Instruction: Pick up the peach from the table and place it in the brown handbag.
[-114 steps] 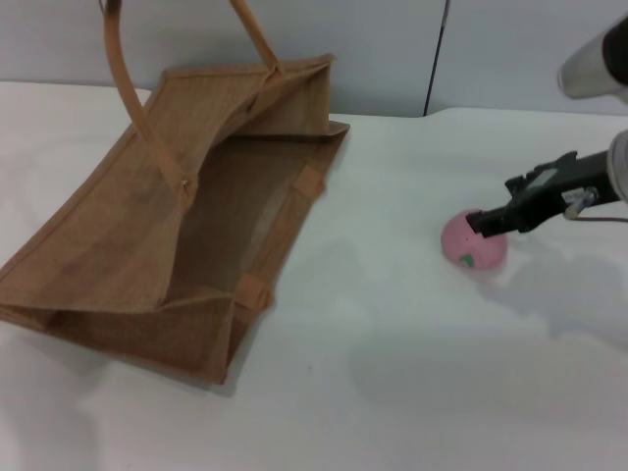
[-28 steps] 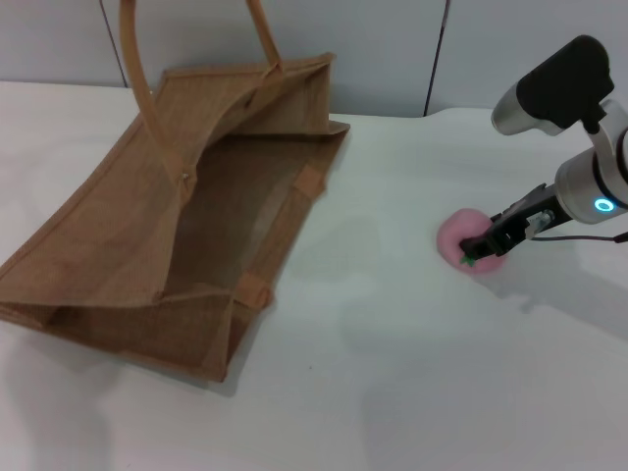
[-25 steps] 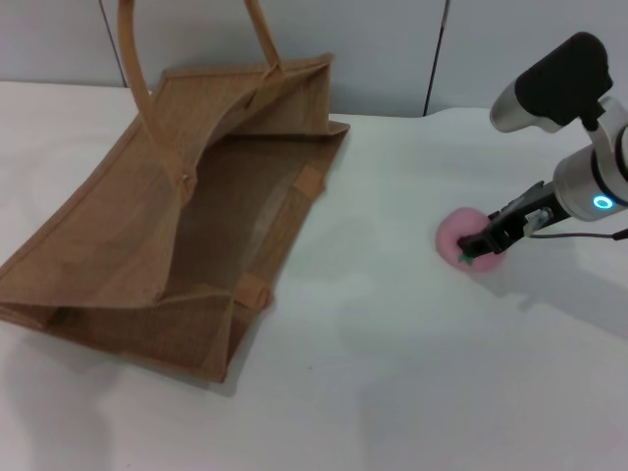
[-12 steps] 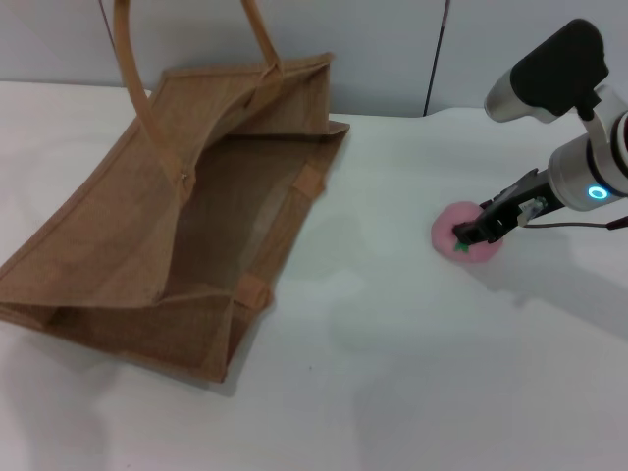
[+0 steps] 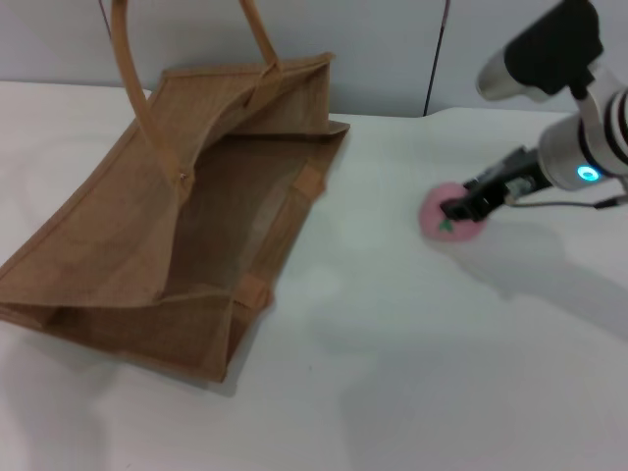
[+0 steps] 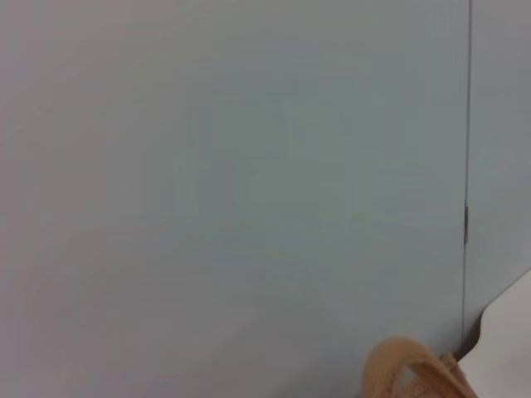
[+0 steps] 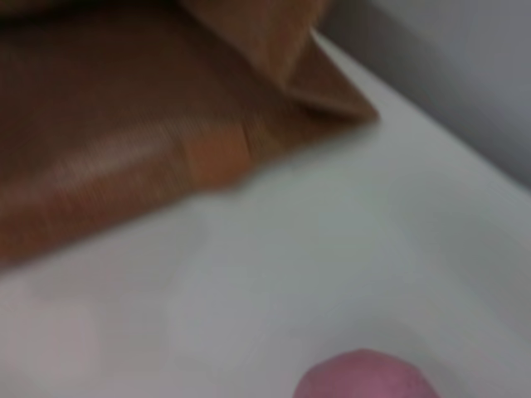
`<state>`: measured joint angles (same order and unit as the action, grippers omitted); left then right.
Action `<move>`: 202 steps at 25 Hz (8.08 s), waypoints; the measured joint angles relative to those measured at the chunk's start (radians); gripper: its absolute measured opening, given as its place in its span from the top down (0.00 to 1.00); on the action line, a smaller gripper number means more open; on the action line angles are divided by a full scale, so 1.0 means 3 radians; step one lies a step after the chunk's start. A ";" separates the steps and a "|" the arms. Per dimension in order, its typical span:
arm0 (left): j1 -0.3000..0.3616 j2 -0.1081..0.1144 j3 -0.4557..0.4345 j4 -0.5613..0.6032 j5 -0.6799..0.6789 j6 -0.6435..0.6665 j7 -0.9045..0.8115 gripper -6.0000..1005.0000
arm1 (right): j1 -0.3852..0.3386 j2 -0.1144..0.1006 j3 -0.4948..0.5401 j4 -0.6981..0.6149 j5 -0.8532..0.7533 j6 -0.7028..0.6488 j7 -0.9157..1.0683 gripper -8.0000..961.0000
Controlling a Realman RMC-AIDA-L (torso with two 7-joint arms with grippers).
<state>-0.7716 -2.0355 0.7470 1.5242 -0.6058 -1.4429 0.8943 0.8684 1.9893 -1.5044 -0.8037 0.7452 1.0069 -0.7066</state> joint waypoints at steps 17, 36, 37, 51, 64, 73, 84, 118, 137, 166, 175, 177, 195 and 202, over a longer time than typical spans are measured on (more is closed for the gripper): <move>-0.0051 -0.0003 0.0159 0.0149 -0.0023 0.0004 -0.0028 0.87 | 0.0057 0.0103 -0.0034 -0.0736 0.0130 0.0116 0.0009 0.70; -0.0106 -0.0005 0.0387 0.0181 -0.0028 0.0107 -0.0052 0.87 | 0.0063 0.0103 -0.0455 -0.1075 0.0580 0.0114 -0.0021 0.83; -0.0101 -0.0005 0.0392 0.0189 -0.0028 0.0108 -0.0057 0.87 | 0.0063 0.0103 -0.0462 -0.1075 0.0582 0.0113 -0.0021 0.83; -0.0021 -0.0019 0.0629 0.0196 -0.0082 0.0214 -0.0147 0.87 | 0.0082 0.0108 -0.0771 -0.1038 0.0838 -0.0089 -0.0025 0.84; -0.0028 -0.0016 0.0744 0.0312 -0.0220 0.0225 -0.0232 0.87 | 0.0149 0.0108 -0.1042 -0.0803 0.0896 -0.0470 -0.0027 0.84; -0.0052 -0.0020 0.0850 0.0367 -0.0251 0.0229 -0.0287 0.87 | 0.0258 0.0113 -0.1156 -0.0570 0.1288 -0.0671 -0.0280 0.85; -0.0082 -0.0020 0.0879 0.0419 -0.0343 0.0235 -0.0315 0.87 | 0.0313 0.0118 -0.1270 -0.0370 0.1490 -0.0886 -0.0472 0.85; -0.0022 -0.0006 0.0995 0.0467 -0.0318 0.0328 -0.0409 0.87 | 0.0464 0.0118 -0.1346 0.0012 0.1796 -0.1099 -0.0645 0.31; 0.0356 0.0004 0.0650 0.0300 -0.0322 0.0523 -0.0343 0.87 | 0.0117 -0.0043 0.0088 -0.0290 0.0274 -0.0633 -0.0242 0.15; 0.0490 -0.0004 0.0566 -0.0891 -0.1499 0.1181 0.0641 0.67 | -0.0357 0.0093 0.0473 -0.0663 -0.0157 -0.1126 -0.0221 0.15; 0.1032 -0.0019 0.0511 -0.1269 -0.3102 0.1365 0.1956 0.42 | -0.0686 0.0111 0.0284 -0.0811 0.0277 -0.1729 -0.0323 0.15; 0.1127 -0.0020 0.0510 -0.1512 -0.3557 0.1397 0.2444 0.34 | -0.0846 0.0110 0.0190 -0.0902 0.0458 -0.1962 -0.0450 0.15; 0.1141 -0.0030 0.0434 -0.3952 -0.6491 0.0898 0.5626 0.19 | -0.1263 0.0113 -0.1134 -0.0396 0.1155 -0.4664 -0.0418 0.15; 0.0838 -0.0021 0.0424 -0.4809 -0.6965 0.0751 0.6458 0.19 | -0.1145 0.0113 -0.1666 0.0472 0.1103 -0.5478 0.0400 0.15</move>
<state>-0.5201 -2.0419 0.8744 0.0816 -2.6952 -1.2175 2.8317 0.5250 2.0232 -2.0042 -0.6621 1.0760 -0.6365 -0.5867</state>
